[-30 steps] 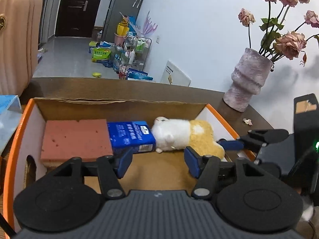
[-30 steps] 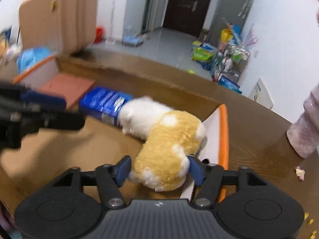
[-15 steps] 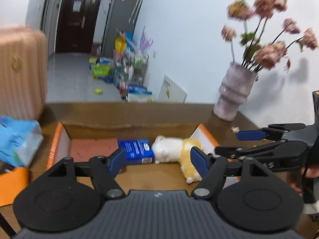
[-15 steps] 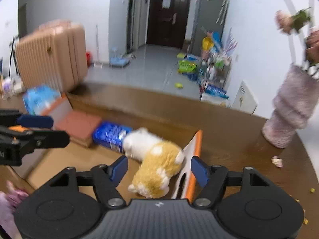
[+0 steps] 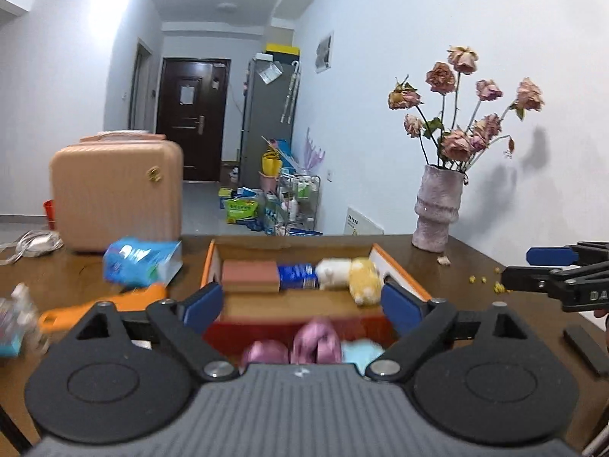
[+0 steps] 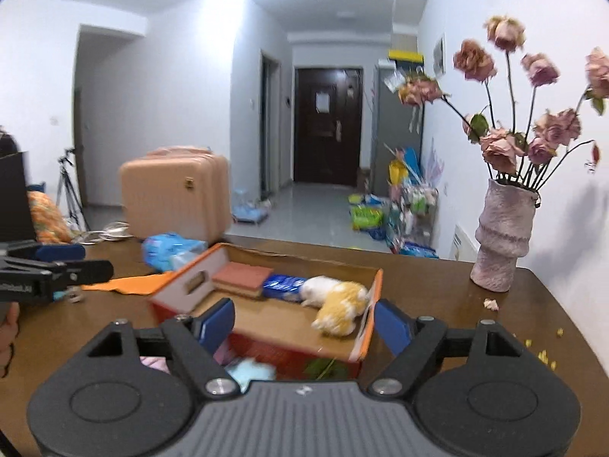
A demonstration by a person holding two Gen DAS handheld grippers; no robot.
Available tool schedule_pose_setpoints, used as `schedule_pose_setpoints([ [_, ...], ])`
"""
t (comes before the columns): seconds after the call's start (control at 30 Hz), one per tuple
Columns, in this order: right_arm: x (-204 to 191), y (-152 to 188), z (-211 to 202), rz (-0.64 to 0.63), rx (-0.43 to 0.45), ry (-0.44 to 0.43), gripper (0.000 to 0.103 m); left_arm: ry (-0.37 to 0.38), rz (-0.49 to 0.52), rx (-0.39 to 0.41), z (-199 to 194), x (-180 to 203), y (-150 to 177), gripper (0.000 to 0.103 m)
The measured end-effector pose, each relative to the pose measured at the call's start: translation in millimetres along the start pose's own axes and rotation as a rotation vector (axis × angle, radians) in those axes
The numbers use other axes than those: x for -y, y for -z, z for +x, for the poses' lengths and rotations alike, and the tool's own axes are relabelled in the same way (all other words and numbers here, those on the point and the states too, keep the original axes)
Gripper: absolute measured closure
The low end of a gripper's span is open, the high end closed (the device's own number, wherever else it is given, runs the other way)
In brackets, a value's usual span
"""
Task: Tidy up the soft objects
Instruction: 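Grasp the lavender drawstring pouch with the right tool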
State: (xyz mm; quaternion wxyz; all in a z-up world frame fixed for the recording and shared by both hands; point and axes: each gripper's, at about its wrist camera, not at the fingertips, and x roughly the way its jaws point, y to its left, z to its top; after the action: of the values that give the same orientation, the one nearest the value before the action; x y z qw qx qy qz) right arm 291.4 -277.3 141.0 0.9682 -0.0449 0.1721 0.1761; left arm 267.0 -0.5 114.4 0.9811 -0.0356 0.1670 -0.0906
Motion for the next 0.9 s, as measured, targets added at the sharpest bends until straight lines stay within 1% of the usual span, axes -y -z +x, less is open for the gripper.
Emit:
schedule_pose_setpoints([
  [0.17, -37.8, 63.6, -55.9, 0.000, 0.051, -0.016, 0.021, -0.011, -0.052, -0.020, -62.2, 3.4, 59.7, 0.003],
  [0.23, -50.0, 89.6, -71.7, 0.027, 0.044, -0.027, 0.020, -0.008, -0.069, -0.058, -79.9, 4.4, 83.6, 0.003],
  [0.3, -57.7, 114.1, -81.0, 0.079, 0.011, -0.075, 0.019, 0.012, -0.087, -0.112, -91.3, 7.1, 102.7, 0.003],
  [0.33, -60.0, 124.5, -81.0, 0.097, -0.016, -0.097, 0.019, 0.018, -0.097, -0.130, -93.2, 8.8, 107.5, 0.003],
  [0.4, -66.0, 134.1, -76.1, 0.088, -0.053, -0.094, 0.019, 0.012, -0.090, -0.129, -99.1, 11.9, 113.9, 0.003],
  [0.47, -71.9, 138.3, -73.0, 0.063, -0.065, -0.054, 0.019, 0.000, -0.084, -0.110, -105.0, 13.6, 117.0, 0.003],
  [0.53, -73.6, 140.1, -71.2, 0.055, -0.066, -0.048, 0.019, 0.011, -0.091, -0.108, -106.6, 15.2, 117.8, 0.003],
  [0.63, -73.2, 146.9, -64.0, 0.060, -0.073, -0.063, 0.021, 0.009, -0.087, -0.127, -100.3, 18.3, 121.4, 0.003],
  [0.7, -72.2, 152.9, -50.1, 0.076, -0.107, -0.045, 0.021, 0.011, -0.085, -0.150, -91.9, 21.3, 123.6, 0.003],
  [0.8, -74.8, 158.2, -26.9, 0.064, -0.133, -0.016, 0.029, 0.018, -0.071, -0.177, -79.7, 26.4, 125.9, 0.003],
  [0.9, -77.7, 161.2, -5.3, 0.030, -0.157, 0.001, 0.041, 0.021, -0.048, -0.195, -70.5, 29.9, 128.7, 0.003],
])
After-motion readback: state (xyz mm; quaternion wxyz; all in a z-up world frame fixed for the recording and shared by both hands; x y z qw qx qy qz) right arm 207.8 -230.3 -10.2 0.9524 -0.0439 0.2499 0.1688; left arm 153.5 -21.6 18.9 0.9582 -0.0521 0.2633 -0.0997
